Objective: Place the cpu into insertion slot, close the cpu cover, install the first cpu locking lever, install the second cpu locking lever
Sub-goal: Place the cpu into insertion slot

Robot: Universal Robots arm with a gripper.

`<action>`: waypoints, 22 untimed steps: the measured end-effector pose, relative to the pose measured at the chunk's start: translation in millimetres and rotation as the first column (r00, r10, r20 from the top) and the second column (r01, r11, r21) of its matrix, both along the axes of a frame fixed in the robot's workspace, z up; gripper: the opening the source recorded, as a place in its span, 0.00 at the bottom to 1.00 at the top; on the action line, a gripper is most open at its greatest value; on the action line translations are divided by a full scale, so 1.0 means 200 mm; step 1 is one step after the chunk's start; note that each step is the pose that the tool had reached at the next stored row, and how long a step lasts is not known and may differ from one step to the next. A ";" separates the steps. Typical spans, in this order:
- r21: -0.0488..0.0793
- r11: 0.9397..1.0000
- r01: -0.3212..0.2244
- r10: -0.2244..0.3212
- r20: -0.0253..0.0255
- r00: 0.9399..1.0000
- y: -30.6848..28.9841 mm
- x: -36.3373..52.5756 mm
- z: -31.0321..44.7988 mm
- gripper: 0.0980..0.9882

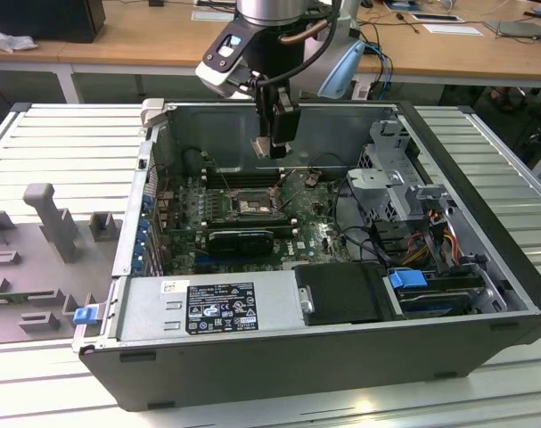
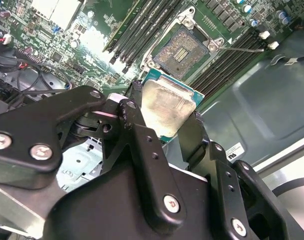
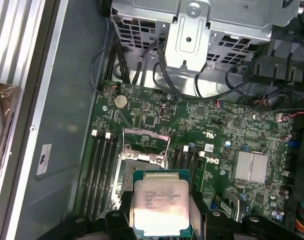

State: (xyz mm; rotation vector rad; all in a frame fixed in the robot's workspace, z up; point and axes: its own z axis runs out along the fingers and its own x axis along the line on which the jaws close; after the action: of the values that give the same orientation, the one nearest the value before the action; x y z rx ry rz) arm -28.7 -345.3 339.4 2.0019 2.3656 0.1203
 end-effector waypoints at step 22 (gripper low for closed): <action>-0.001 0.992 0.129 -0.129 -0.003 0.992 0.004 -0.032 -0.185 0.48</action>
State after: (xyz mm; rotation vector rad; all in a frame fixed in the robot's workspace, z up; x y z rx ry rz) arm -35.1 -344.5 302.3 2.1488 2.2294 0.1109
